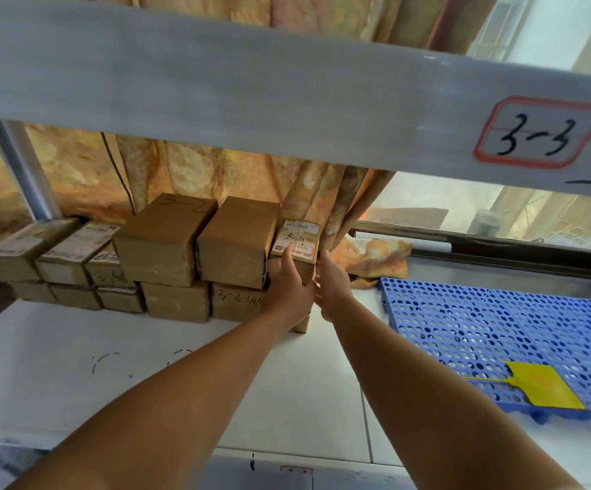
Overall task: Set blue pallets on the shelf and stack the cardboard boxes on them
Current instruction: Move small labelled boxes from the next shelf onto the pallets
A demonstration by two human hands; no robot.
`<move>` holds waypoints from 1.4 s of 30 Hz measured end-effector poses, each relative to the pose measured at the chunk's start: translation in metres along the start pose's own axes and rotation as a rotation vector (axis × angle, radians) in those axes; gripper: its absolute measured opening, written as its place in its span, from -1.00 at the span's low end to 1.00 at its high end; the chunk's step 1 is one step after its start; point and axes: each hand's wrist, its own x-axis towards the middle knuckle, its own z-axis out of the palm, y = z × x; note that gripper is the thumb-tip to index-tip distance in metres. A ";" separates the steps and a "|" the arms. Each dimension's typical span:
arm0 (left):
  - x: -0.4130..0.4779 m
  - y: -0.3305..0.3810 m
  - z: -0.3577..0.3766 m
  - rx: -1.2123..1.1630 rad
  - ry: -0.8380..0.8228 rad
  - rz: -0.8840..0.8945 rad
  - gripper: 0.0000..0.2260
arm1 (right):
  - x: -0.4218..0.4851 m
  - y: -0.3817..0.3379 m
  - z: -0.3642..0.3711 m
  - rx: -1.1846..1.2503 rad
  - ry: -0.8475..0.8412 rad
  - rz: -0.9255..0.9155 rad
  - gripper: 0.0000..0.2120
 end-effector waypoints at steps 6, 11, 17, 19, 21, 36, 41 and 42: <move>0.003 -0.002 0.008 -0.258 0.113 -0.215 -0.25 | 0.003 0.001 -0.001 0.094 0.007 0.064 -0.74; 0.001 -0.005 0.004 0.071 0.040 -0.202 -0.25 | 0.012 0.001 -0.001 0.080 0.048 0.118 -0.58; -0.008 -0.016 -0.004 0.393 -0.058 -0.053 -0.33 | 0.011 -0.007 0.001 0.006 0.024 0.150 -0.58; -0.008 -0.017 -0.005 0.428 -0.047 0.011 -0.35 | 0.012 -0.007 0.004 0.000 0.052 0.139 -0.55; -0.007 -0.015 -0.004 0.431 -0.030 0.036 -0.34 | 0.015 -0.005 0.005 0.022 0.073 0.132 -0.55; 0.029 0.041 0.087 -0.342 -0.117 -0.040 -0.38 | 0.043 -0.019 -0.105 0.370 0.061 0.050 -0.85; 0.034 0.055 0.158 -0.631 -0.223 -0.297 -0.59 | 0.053 -0.008 -0.177 0.057 0.069 0.020 -0.89; 0.032 0.058 0.168 -0.651 -0.246 -0.315 -0.61 | 0.055 -0.007 -0.189 -0.011 0.076 -0.010 -0.88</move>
